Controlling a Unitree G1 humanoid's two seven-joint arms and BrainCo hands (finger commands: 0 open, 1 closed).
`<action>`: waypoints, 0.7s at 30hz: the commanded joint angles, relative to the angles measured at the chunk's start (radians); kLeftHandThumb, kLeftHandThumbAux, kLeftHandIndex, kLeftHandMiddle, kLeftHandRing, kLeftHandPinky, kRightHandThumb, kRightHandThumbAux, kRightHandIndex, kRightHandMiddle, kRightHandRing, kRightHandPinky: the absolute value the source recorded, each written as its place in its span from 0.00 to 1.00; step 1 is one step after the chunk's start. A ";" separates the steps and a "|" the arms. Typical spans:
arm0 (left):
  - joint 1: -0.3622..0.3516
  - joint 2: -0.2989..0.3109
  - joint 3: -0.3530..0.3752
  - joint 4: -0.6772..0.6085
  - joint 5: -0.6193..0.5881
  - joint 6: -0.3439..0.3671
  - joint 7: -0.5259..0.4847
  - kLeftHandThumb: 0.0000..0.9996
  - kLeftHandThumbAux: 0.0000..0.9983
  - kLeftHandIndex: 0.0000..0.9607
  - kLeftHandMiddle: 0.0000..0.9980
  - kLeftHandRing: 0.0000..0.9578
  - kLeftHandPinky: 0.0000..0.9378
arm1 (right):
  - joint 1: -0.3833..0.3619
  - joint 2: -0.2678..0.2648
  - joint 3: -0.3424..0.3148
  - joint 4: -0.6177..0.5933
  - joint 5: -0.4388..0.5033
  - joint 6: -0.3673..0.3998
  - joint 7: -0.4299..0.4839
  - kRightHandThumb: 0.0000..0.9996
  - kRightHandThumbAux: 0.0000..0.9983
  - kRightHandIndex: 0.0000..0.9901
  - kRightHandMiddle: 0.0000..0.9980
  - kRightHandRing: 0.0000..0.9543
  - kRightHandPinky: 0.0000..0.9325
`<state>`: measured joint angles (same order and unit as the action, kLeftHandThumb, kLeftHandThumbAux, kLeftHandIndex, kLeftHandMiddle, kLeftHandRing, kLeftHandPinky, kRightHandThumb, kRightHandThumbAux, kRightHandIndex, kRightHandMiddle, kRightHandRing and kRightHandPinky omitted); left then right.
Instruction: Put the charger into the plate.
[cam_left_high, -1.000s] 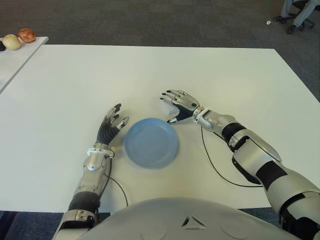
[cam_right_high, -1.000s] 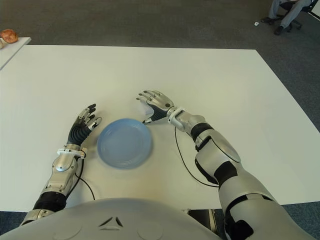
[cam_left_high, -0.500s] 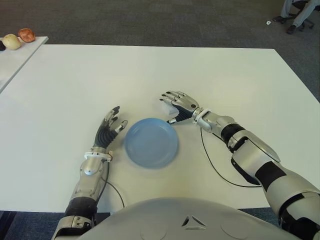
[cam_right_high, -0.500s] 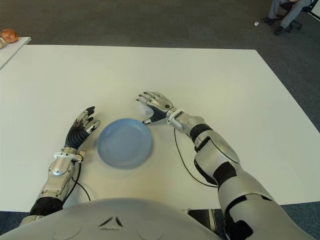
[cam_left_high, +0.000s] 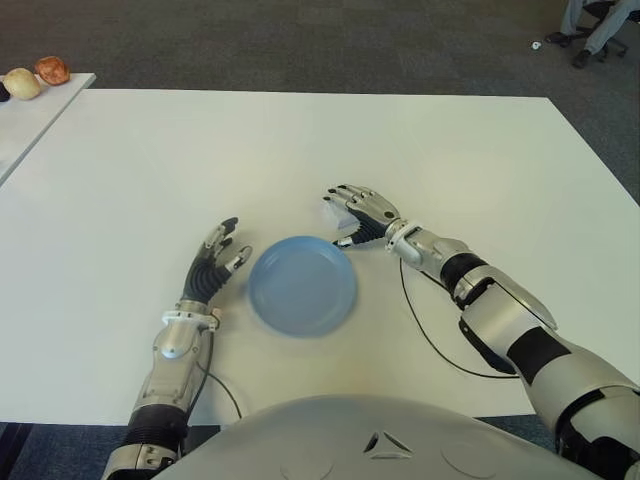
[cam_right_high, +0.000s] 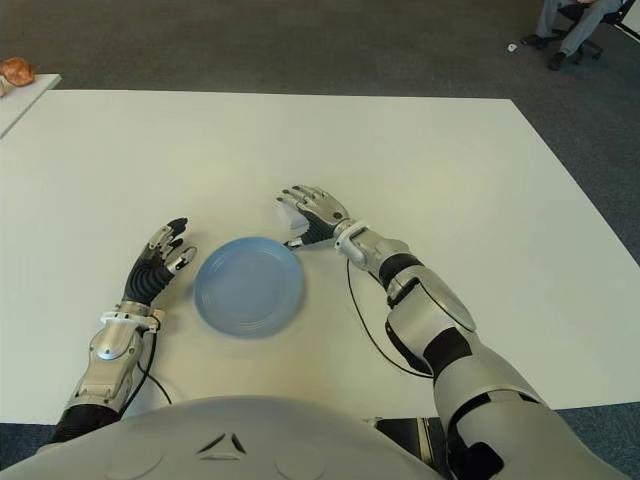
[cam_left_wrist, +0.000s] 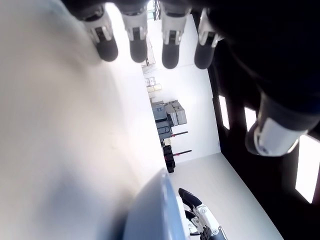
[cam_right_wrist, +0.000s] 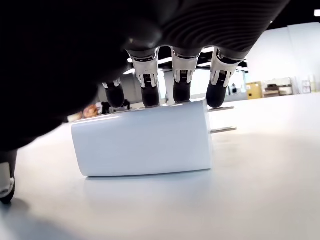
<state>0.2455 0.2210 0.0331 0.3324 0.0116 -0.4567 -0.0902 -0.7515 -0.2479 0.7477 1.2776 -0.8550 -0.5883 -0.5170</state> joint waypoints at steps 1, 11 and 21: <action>0.061 0.013 0.008 0.037 0.003 0.082 -0.020 0.00 0.58 0.13 0.11 0.09 0.08 | 0.034 0.021 -0.017 0.015 0.023 -0.003 0.054 0.21 0.50 0.00 0.03 0.05 0.12; 0.064 0.017 0.008 0.028 0.005 0.093 -0.022 0.00 0.57 0.13 0.11 0.09 0.07 | 0.045 0.029 -0.048 0.013 0.063 0.018 0.120 0.22 0.52 0.00 0.03 0.06 0.13; 0.056 0.014 0.009 0.040 0.006 0.082 -0.020 0.00 0.56 0.12 0.11 0.09 0.08 | 0.045 0.020 -0.054 0.007 0.071 0.014 0.154 0.21 0.55 0.00 0.05 0.07 0.15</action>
<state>0.2560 0.2270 0.0368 0.3165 0.0106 -0.4451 -0.0955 -0.7371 -0.2322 0.6856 1.2769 -0.7727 -0.5786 -0.3931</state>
